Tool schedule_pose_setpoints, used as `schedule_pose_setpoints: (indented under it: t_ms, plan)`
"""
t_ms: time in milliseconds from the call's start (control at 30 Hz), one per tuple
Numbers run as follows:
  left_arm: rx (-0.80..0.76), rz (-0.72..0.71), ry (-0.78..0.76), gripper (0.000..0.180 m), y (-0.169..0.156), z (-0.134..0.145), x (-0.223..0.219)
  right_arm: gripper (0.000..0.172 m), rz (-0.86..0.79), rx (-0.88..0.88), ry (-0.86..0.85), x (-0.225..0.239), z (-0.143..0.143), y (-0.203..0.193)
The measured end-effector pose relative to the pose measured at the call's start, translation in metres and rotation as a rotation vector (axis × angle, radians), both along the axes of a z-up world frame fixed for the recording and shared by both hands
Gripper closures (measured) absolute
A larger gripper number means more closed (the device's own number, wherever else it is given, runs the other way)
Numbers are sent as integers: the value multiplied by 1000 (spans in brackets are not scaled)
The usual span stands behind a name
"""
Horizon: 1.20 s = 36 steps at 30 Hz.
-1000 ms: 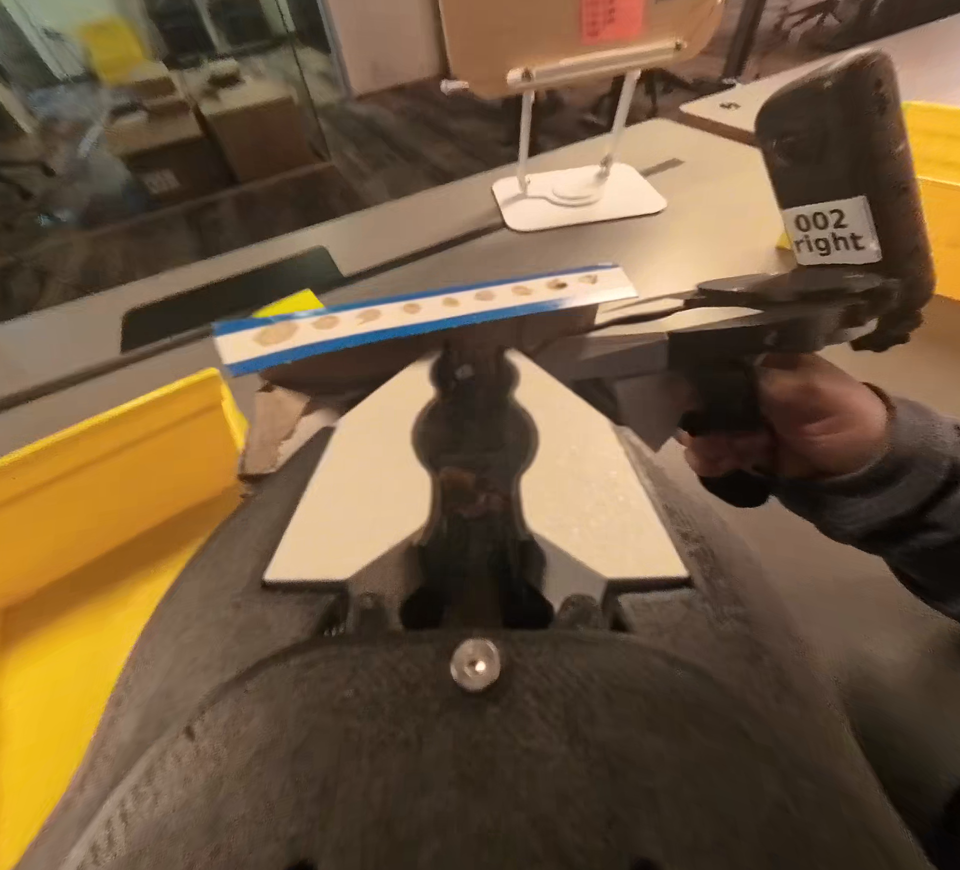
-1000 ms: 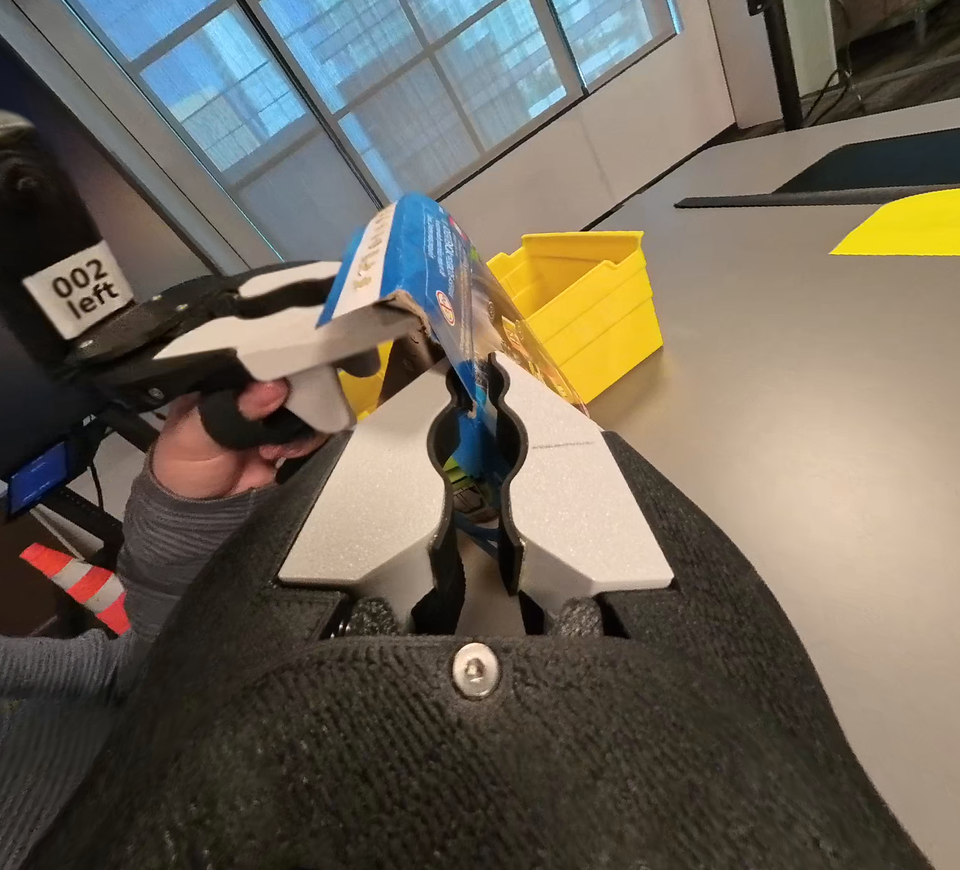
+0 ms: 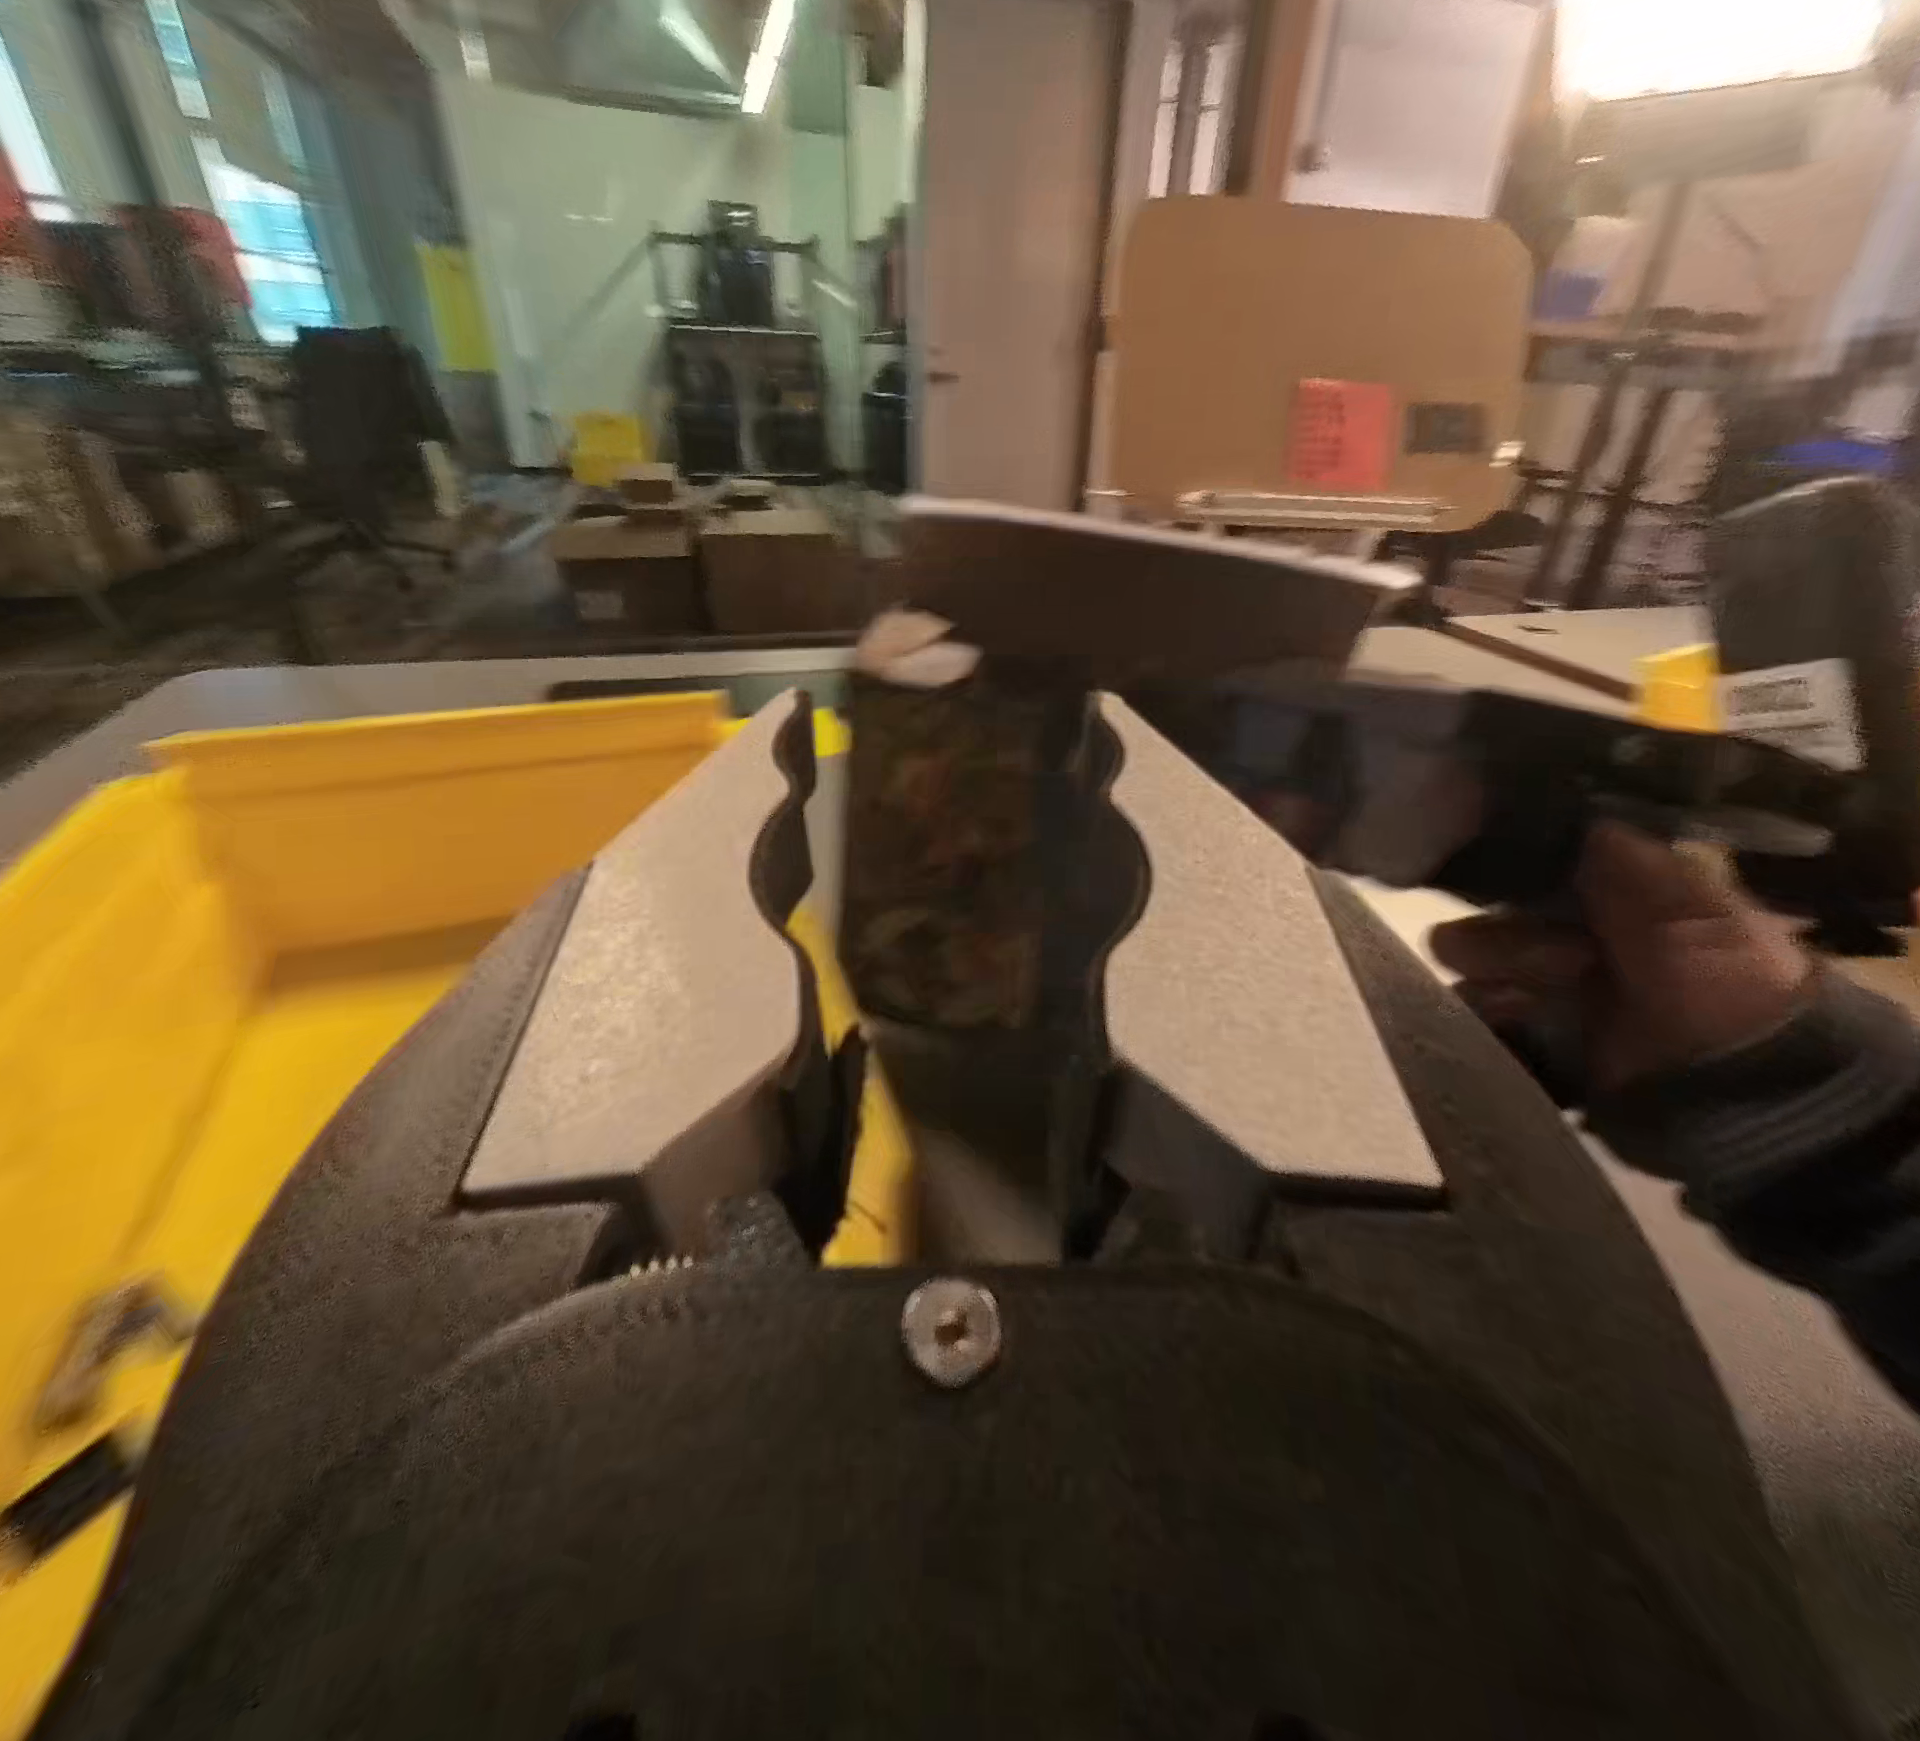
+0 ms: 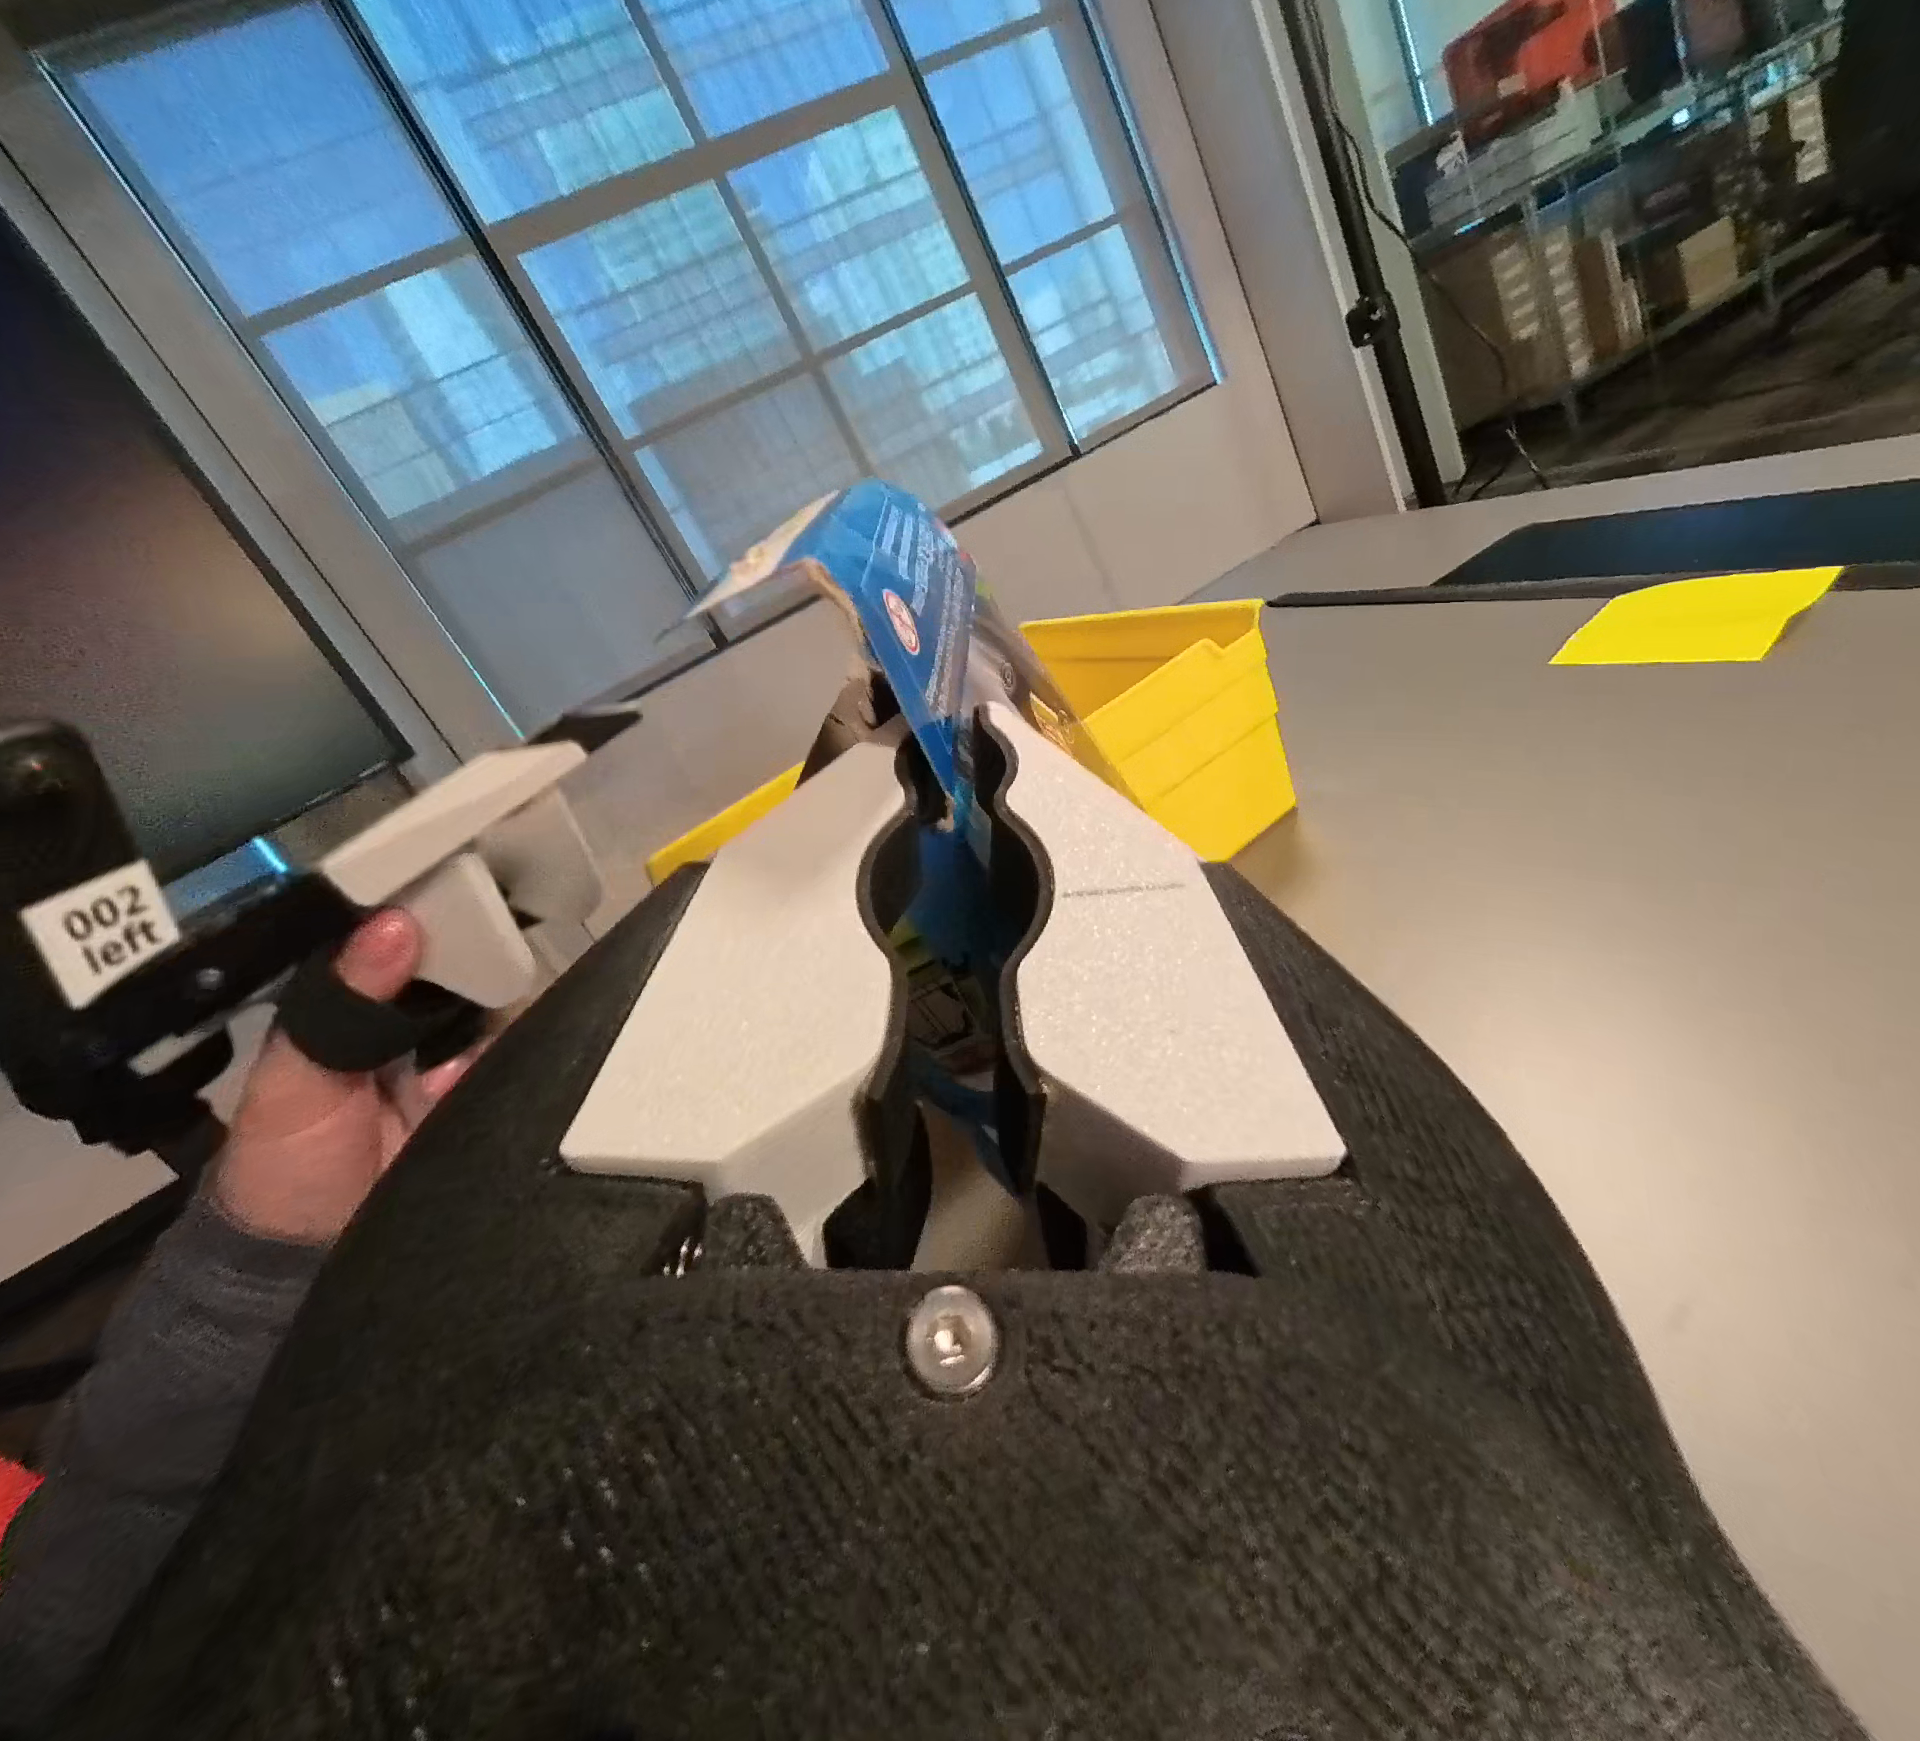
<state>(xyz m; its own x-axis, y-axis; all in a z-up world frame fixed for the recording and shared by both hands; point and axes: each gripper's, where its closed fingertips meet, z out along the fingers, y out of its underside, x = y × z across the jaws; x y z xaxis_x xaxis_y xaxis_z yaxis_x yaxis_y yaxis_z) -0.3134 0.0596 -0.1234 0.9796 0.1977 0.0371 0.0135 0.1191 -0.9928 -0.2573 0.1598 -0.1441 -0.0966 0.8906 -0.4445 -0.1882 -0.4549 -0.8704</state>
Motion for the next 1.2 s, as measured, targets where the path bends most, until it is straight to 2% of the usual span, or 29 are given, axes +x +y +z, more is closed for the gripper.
schedule_pose_setpoints:
  t_ms: [133, 267, 400, 567, 633, 767, 867, 1000, 1100, 1133, 1200]
  plan:
    - [-153, 249, -27, 137, -62, -34, -62, 168, -2, -17, 48, 7, 9, 0]
    - [-311, 267, -130, 137, -88, -71, -82, 168, 18, -35, 48, 5, 8, -5]
    - [-412, 126, -145, 137, -73, -84, -72, 168, 30, -70, 60, 4, 6, -6]
    - [-645, 93, -11, 138, -39, -93, -90, 167, 12, -65, 63, 4, 4, -7]
    - [-771, 76, 6, 144, -20, -107, -106, 167, 18, -59, 56, 2, 3, -10]
    - [-945, -11, -90, 146, 19, -140, -128, 167, 21, -62, 53, 2, 1, -10]
    - [-1072, -4, -127, 146, 30, -165, -146, 168, 10, -60, 53, 3, 1, -7]
    - [-1135, -22, -194, 142, 41, -185, -153, 168, 1, -70, 60, 4, 3, -2]
    - [-1140, -20, -195, 140, 47, -187, -158, 167, 2, -79, 62, 5, 2, -1]
    - [-1143, -20, -198, 143, 48, -187, -158, 167, 4, -81, 62, 5, 2, -1]
    - [-1151, -38, -193, 163, 47, -187, -155, 167, 5, -85, 63, 4, 2, -1]
